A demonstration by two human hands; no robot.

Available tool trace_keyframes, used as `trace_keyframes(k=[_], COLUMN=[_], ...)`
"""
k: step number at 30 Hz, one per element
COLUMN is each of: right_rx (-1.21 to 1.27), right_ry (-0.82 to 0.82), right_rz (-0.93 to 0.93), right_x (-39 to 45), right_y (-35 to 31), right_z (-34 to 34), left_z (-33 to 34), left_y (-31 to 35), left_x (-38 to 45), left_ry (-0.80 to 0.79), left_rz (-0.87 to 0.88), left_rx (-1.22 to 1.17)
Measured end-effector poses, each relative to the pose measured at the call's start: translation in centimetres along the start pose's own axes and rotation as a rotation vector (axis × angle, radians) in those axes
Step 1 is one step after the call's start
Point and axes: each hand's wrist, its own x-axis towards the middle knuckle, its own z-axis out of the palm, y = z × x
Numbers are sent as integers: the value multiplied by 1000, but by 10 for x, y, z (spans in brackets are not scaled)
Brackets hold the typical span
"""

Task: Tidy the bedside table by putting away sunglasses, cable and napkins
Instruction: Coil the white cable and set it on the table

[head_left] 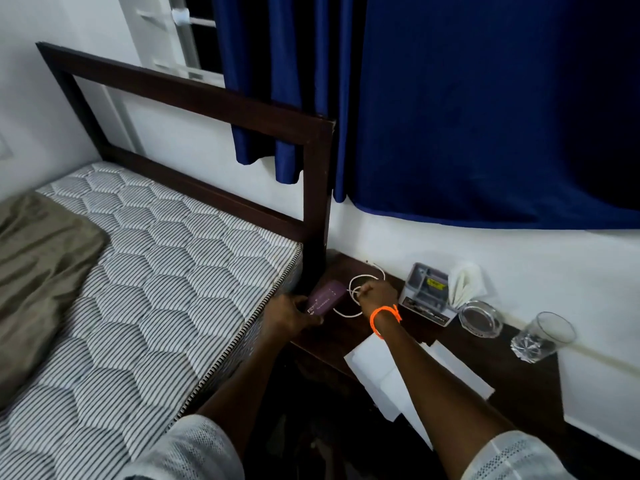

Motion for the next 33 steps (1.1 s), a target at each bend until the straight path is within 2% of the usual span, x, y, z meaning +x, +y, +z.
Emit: trace_keyframes(k=[2, 5, 8, 10, 13, 15, 19, 24, 33], right_rx=[-98, -36, -24, -117, -220, -427, -634, -612, -508], right_ry=[-53, -177, -266, -236, -232, -241, -101, 17, 55], right_rz=[-17, -62, -212, -283, -293, -278, -239, -223, -217], right_x=[-4, -13, -22, -20, 7, 33, 89, 130, 160], right_y=[-4, -24, -48, -47, -32, -5, 56, 85, 99], right_z=[-2, -16, -31, -33, -17, 2, 46, 70, 76], left_z=[8, 15, 23, 27, 31, 33, 34, 38, 42], left_y=[-7, -14, -18, -20, -22, -23, -24, -25, -26], left_x=[3, 3, 6, 7, 9, 8, 8, 6, 4], left_ry=[7, 45, 66, 70, 88, 103, 121, 137, 159], left_rz=[-24, -32, -23, -17, -5, 3, 6, 23, 38], left_rx=[15, 15, 18, 26, 23, 33, 56, 78, 87])
